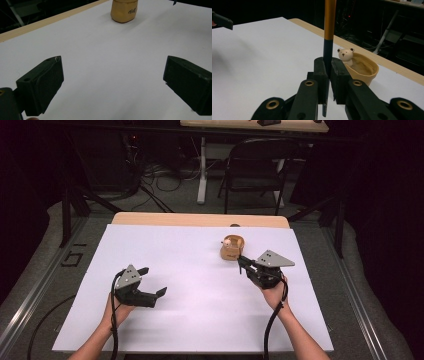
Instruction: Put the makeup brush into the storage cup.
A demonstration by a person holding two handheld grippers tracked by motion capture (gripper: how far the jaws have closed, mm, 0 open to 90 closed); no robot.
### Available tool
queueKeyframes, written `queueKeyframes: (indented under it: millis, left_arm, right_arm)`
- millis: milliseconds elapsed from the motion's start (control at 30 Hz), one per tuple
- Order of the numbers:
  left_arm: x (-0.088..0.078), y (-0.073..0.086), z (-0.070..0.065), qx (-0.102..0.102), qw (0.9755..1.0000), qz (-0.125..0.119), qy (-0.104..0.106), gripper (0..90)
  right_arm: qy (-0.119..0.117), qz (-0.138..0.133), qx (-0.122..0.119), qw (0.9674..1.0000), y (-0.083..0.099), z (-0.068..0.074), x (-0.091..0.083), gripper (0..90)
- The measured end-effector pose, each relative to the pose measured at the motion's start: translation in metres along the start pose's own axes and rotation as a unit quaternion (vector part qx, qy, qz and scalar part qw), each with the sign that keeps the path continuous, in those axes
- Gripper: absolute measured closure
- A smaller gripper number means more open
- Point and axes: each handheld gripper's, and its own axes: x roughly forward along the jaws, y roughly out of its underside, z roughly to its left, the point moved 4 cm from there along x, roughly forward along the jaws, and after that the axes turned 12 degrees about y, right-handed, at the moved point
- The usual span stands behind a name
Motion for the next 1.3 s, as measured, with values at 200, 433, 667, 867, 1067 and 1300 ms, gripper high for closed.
queueKeyframes:
  millis: [200, 433, 667, 867, 1067, 1300]
  left_arm:
    - [0.0, 0.0, 0.0, 0.001, 1.0, 0.001, 0.0, 3.4]
    - [-0.001, -0.001, 0.001, 0.0, 1.0, -0.005, -0.003, 3.7]
    - [-0.001, -0.001, 0.0, 0.002, 1.0, -0.004, -0.001, 3.7]
    - [-0.001, 0.0, 0.002, 0.001, 1.0, -0.003, 0.0, 3.7]
    - [-0.002, 0.0, 0.002, 0.001, 1.0, -0.006, -0.003, 3.8]
    - [-0.001, 0.0, 0.001, 0.003, 1.0, -0.004, -0.003, 3.8]
  right_arm:
    - [0.005, -0.004, 0.0, 1.0, -0.002, -0.003, 0.0, 84.0]
    - [0.007, -0.008, -0.002, 0.9999, -0.007, -0.005, -0.001, 84.0]
    - [0.01, -0.017, -0.003, 0.9998, -0.015, -0.006, 0.003, 84.0]
    - [0.016, -0.021, -0.001, 0.9997, -0.023, -0.009, 0.005, 84.0]
    - [0.025, -0.028, 0.0, 0.9993, -0.032, -0.016, 0.006, 84.0]
    - [0.034, -0.03, 0.002, 0.9989, -0.04, -0.02, 0.01, 84.0]
